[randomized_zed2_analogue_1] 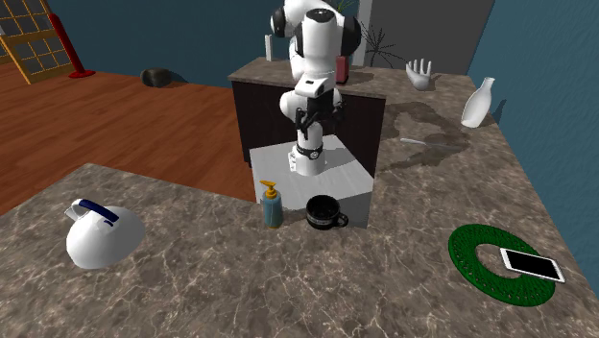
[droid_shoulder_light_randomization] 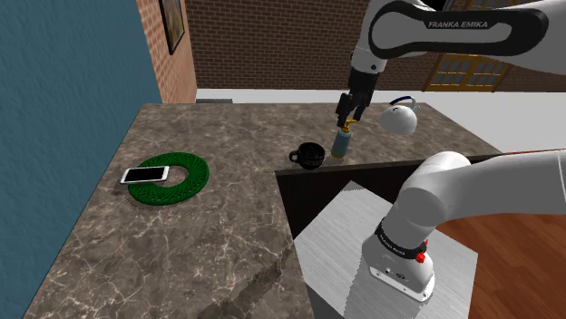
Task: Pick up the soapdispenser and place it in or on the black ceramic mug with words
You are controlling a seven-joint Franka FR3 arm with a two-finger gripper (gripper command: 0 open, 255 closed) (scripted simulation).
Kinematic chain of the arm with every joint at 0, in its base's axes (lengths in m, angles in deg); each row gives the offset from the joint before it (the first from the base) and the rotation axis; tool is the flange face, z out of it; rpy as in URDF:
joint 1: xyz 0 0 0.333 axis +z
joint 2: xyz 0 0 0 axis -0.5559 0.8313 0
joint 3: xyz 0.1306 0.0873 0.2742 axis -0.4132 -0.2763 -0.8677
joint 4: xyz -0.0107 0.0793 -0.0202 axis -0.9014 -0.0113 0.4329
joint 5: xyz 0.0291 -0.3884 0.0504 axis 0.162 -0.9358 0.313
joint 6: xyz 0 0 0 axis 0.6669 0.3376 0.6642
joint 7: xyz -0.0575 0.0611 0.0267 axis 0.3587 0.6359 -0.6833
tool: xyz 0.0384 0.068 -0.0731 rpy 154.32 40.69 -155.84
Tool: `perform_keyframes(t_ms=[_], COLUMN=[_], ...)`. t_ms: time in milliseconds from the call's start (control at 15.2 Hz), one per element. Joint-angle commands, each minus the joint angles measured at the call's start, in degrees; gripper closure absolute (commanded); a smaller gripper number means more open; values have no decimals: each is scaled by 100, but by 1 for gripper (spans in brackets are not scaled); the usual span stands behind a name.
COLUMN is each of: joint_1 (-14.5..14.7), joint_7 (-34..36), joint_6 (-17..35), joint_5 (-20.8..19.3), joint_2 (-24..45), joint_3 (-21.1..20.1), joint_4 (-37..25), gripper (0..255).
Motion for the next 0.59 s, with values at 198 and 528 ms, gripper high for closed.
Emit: perform_keyframes(t_ms=[198, 528], joint_1=[-386, -679], joint_7=[-386, -844], joint_6=[1213, 2561], joint_5=[-369, -635], joint_2=[-71, 320], joint_3=[631, 1391], joint_4=[650, 1002], gripper=[0, 0])
